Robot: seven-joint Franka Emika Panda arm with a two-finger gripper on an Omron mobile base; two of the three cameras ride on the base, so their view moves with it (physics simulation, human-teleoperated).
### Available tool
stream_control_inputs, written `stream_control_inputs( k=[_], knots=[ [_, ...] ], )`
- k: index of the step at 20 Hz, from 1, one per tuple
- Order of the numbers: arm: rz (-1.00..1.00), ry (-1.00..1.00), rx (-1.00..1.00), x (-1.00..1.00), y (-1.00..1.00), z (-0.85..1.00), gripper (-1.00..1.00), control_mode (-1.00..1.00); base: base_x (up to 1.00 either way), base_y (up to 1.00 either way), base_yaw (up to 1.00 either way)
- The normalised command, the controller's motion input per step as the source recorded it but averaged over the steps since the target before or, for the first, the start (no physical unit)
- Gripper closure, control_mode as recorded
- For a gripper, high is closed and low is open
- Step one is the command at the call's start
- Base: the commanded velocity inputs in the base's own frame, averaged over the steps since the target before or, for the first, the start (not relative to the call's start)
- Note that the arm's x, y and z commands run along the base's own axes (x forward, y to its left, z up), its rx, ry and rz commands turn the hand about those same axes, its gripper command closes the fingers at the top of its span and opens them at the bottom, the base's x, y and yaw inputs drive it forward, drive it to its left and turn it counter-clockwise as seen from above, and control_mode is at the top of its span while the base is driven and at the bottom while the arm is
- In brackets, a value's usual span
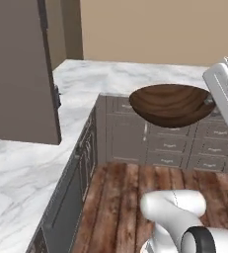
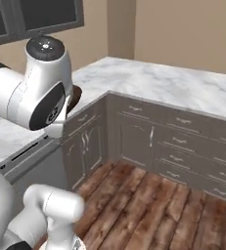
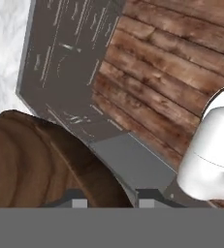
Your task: Pick up the bowls from the cabinet and place each bowl in front of a stool on the dining counter.
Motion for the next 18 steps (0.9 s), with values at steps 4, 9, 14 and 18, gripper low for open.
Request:
stream_control_inputs(
  k=[4, 9, 14, 18],
  knots=[
    [0.0, 0.0, 0.0, 0.0, 0.0, 0.0, 1.0, 1.0, -0.08, 0.05, -1.0],
    [0.0, 0.0, 0.0, 0.0, 0.0, 0.0, 1.0, 1.0, -0.01, 0.03, -1.0],
    [0.0, 0.0, 0.0, 0.0, 0.0, 0.0, 1.0, 1.0, 0.12, 0.0, -0.87],
    [0.0, 0.0, 0.0, 0.0, 0.0, 0.0, 1.0, 1.0, 0.87, 0.0, -0.55]
  ],
)
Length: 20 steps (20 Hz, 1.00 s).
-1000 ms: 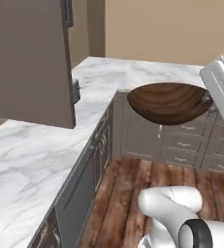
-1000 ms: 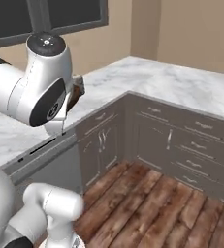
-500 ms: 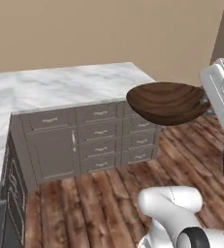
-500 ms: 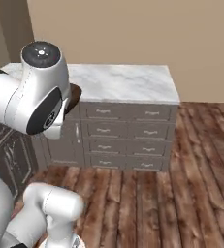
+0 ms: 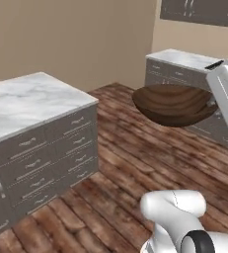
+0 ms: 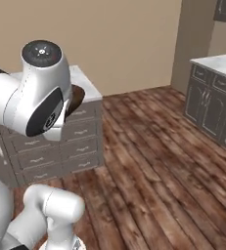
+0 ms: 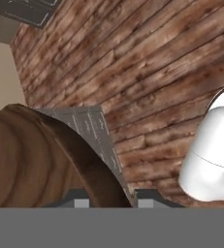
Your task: Pick up the bowls from the cabinet and place each bowl in front of a stool on the dining counter.
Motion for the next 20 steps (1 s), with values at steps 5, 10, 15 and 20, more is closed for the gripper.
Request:
stream_control_inputs(
  k=[5, 10, 15, 20],
  knots=[
    [0.0, 0.0, 0.0, 0.0, 0.0, 0.0, 1.0, 1.0, 1.0, 0.0, -0.38],
    [0.0, 0.0, 0.0, 0.0, 0.0, 0.0, 1.0, 1.0, 1.0, -0.08, -0.18],
    [0.0, 0.0, 0.0, 0.0, 0.0, 0.0, 1.0, 1.0, 1.0, -0.42, 0.0],
    [0.0, 0.0, 0.0, 0.0, 0.0, 0.0, 1.0, 1.0, 1.0, -0.61, 0.08]
  ],
)
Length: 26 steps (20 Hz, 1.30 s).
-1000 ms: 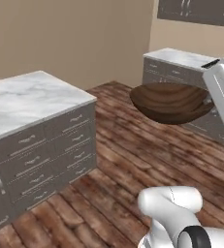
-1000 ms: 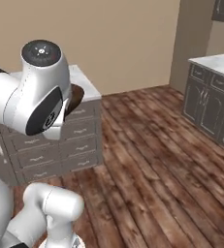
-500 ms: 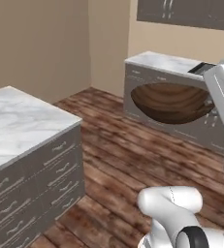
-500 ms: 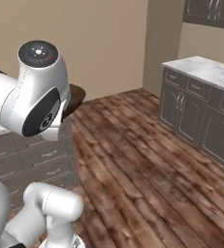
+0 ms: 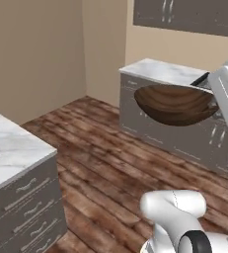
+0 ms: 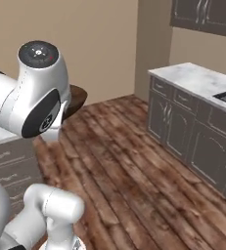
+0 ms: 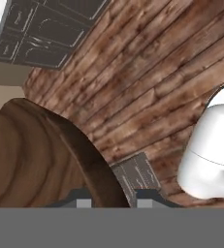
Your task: Pick up the bowls from the cabinet and place each bowl in front of a stool on the dining counter.
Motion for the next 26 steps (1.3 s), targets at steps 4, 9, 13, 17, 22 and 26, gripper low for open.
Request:
stream_control_inputs(
  k=[4, 9, 13, 17, 22, 26],
  knots=[
    [0.0, 0.0, 0.0, 0.0, 0.0, 0.0, 1.0, 1.0, 1.0, -0.4, 0.34],
    [0.0, 0.0, 0.0, 0.0, 0.0, 0.0, 1.0, 1.0, 1.0, -0.24, 0.52],
    [0.0, 0.0, 0.0, 0.0, 0.0, 0.0, 1.0, 1.0, 1.0, -0.12, 0.61],
    [0.0, 0.0, 0.0, 0.0, 0.0, 0.0, 1.0, 1.0, 1.0, -0.1, 0.66],
    [0.0, 0.0, 0.0, 0.0, 0.0, 0.0, 1.0, 1.0, 1.0, -0.16, 0.65],
    [0.0, 0.0, 0.0, 0.0, 0.0, 0.0, 1.0, 1.0, 1.0, -0.41, 0.62]
  ],
)
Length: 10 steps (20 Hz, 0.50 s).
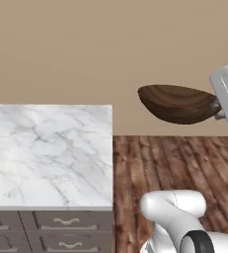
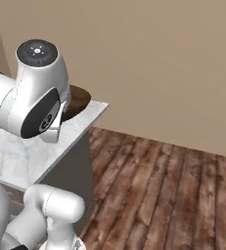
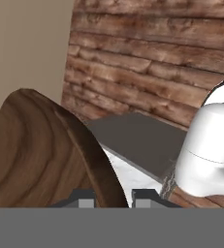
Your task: Pick up the bowls from the cabinet and place each bowl in front of a stool on the dining counter.
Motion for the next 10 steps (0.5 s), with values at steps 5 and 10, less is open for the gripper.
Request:
stream_control_inputs(
  k=[5, 10],
  knots=[
    [0.0, 0.0, 0.0, 0.0, 0.0, 0.0, 1.0, 1.0, 0.87, -0.58, 0.6],
    [0.0, 0.0, 0.0, 0.0, 0.0, 0.0, 1.0, 1.0, 0.76, -0.68, 0.59]
  ],
)
